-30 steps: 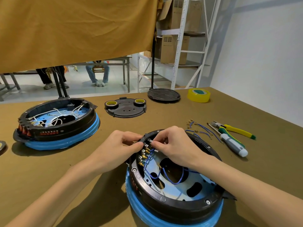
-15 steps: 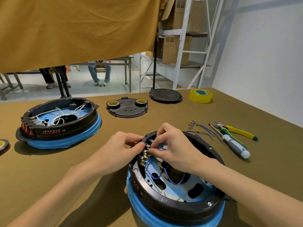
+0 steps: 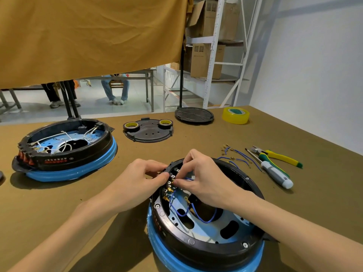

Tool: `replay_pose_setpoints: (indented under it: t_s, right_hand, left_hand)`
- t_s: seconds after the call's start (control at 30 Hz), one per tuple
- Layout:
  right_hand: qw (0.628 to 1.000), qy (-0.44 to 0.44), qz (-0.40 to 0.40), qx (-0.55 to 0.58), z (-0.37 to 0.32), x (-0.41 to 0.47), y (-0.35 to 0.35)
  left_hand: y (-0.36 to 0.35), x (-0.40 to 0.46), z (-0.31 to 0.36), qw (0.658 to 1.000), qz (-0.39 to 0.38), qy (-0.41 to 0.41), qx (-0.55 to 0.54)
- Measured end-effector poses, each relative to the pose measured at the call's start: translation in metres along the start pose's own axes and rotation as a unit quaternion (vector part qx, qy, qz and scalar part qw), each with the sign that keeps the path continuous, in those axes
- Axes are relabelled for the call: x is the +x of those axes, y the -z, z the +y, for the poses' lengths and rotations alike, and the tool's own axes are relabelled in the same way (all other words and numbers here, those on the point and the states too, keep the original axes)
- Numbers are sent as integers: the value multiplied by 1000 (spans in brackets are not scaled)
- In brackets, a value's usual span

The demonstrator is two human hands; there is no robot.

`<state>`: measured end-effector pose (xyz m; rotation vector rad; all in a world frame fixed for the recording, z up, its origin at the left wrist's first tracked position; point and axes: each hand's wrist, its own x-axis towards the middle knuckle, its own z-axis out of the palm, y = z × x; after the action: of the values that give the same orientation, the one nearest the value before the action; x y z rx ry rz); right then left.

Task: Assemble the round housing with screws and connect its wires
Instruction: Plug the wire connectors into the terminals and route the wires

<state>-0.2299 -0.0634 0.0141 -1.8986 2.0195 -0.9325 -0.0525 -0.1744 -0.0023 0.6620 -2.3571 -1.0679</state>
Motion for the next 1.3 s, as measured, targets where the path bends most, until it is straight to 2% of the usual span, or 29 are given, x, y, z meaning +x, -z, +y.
replay_pose_setpoints:
  t_s: [0.23,0.4,0.6,0.83,0.93,1.3]
  right_hand:
    - [1000,1,8,-1,10,-8,10]
    - [1000,14,17,18,11,-5,10]
    - [999,20,20,23,14,-4,8]
    - [999,-31,18,-10,16,-5,9]
    - [999,-24,17,-23,15,-4,8]
    - [1000,-10,18,-11,16,-4,8]
  left_hand:
    - [3,0,3,1000,0,21,15]
    - [6,2,2,996,34,53,58]
    - [5,0,3,999,-5,46,2]
    - [5,-2,3,999,3,33,11]
    - [6,-2,1,999,9,24,32]
    - [7,0,-2,1000,-15,2,3]
